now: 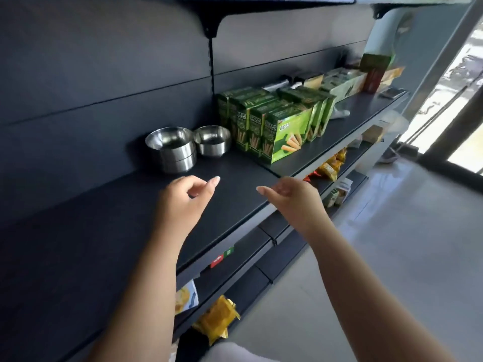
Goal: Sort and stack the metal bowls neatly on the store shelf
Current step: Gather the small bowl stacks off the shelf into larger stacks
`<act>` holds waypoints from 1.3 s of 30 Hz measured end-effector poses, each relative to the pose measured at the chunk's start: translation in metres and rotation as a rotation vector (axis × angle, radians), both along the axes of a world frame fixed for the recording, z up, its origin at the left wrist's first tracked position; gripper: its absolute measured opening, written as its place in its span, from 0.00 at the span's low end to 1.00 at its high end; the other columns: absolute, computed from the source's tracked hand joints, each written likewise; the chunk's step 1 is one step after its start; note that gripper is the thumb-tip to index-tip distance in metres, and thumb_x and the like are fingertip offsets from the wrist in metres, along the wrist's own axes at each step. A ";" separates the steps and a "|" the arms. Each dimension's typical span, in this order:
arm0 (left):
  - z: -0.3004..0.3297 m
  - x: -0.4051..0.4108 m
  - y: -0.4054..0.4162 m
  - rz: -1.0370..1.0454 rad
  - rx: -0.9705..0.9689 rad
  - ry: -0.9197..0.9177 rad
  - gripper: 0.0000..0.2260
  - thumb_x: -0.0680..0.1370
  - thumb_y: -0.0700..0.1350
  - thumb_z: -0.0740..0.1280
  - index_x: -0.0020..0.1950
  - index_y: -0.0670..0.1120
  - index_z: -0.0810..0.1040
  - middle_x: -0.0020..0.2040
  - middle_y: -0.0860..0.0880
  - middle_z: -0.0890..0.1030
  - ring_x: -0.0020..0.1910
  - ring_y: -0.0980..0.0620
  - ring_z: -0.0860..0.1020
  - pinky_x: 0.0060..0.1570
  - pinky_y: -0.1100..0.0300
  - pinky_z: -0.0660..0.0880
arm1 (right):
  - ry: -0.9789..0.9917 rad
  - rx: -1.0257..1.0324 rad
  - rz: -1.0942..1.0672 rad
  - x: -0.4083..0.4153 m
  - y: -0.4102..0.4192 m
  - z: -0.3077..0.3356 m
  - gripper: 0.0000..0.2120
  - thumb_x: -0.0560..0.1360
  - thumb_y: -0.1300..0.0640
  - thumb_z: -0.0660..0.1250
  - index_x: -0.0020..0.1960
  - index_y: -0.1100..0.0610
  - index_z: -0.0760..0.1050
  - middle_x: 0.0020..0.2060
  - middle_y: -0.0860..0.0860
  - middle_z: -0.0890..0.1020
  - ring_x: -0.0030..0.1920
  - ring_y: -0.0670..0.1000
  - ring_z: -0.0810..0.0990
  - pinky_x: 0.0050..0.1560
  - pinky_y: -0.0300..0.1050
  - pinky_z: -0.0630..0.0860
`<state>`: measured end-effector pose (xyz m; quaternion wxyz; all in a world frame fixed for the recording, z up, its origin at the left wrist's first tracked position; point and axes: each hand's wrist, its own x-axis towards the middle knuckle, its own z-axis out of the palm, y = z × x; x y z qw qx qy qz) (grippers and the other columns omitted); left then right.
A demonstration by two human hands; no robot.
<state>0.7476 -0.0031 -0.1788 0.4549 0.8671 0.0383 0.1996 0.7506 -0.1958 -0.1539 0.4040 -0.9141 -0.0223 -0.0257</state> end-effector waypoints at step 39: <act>-0.073 0.121 0.021 0.606 -0.911 0.211 0.42 0.72 0.61 0.67 0.77 0.52 0.46 0.76 0.51 0.57 0.74 0.51 0.58 0.72 0.52 0.56 | 0.674 0.419 0.592 0.191 0.122 -0.071 0.22 0.77 0.41 0.58 0.65 0.53 0.73 0.60 0.47 0.77 0.63 0.46 0.72 0.58 0.39 0.61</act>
